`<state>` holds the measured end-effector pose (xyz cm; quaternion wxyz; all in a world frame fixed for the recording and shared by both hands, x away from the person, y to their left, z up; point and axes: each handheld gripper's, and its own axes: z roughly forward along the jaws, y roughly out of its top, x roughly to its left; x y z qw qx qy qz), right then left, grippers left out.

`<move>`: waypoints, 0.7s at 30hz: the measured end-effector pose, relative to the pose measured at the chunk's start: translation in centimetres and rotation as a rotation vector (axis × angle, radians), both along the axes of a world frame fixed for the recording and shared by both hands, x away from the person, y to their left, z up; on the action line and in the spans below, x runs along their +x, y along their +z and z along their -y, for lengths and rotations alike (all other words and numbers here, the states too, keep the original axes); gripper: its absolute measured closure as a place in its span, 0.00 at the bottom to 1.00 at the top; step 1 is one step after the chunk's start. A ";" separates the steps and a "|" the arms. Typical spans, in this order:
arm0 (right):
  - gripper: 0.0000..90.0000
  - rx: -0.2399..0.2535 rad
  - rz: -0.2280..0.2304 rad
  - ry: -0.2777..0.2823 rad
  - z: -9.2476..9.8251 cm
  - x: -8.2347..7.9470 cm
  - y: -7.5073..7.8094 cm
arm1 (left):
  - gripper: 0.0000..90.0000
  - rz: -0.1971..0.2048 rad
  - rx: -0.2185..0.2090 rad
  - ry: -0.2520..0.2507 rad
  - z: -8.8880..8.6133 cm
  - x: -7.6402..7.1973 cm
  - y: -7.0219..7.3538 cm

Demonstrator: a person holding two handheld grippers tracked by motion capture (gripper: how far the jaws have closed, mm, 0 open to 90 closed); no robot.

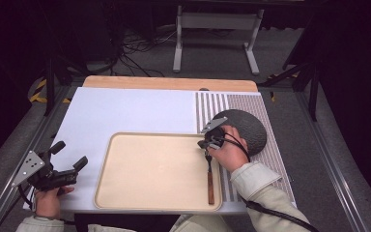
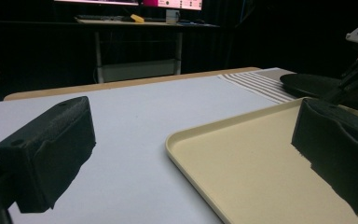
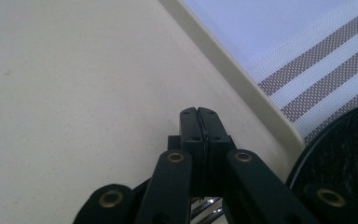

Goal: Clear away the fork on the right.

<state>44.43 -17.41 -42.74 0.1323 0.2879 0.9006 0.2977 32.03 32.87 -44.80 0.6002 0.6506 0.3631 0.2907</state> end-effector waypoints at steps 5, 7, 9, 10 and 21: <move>0.72 0.057 0.026 0.008 0.0 -0.3 1.0 | 0.00 0.000 -0.004 0.001 0.0 0.0 0.0; 0.51 0.104 0.042 0.018 0.1 -0.4 1.3 | 0.00 0.000 -0.002 0.001 0.0 0.0 0.0; 0.33 0.162 0.071 0.025 0.2 -0.5 1.6 | 0.00 0.000 -0.001 0.000 0.1 0.0 0.0; 0.29 0.176 0.087 0.035 0.2 -0.6 1.9 | 0.00 -0.001 0.002 -0.001 0.1 0.0 0.0; 0.16 0.229 0.196 0.111 1.5 -2.2 4.8 | 0.00 0.000 0.003 0.000 0.0 0.0 0.0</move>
